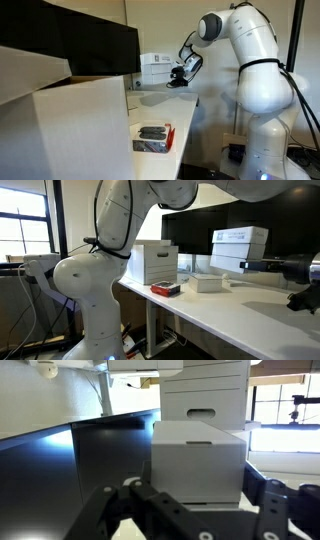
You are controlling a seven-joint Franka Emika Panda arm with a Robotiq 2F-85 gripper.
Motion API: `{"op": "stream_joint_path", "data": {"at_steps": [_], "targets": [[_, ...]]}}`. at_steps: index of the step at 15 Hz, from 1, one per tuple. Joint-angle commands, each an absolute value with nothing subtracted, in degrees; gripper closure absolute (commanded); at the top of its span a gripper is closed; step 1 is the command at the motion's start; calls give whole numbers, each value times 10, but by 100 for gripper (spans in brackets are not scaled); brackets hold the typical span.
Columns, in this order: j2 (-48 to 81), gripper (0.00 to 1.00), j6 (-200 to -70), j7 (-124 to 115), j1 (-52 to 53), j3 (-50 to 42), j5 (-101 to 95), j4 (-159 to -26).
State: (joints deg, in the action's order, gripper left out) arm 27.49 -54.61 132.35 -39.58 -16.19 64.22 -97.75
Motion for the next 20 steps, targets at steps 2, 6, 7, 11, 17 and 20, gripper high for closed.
{"op": "stream_joint_path", "data": {"at_steps": [2,6,7,11,17,20], "targets": [[225,42,-539,1343,-380,-176,620,-1028],[212,42,-538,1345,-372,-183,612,-1040],[212,42,-537,1345,-371,-184,613,-1040],[210,42,-534,1347,-367,-187,612,-1042],[211,42,-531,1356,-364,-188,608,-1039],[210,42,-532,1351,-362,-189,615,-1044]]}}
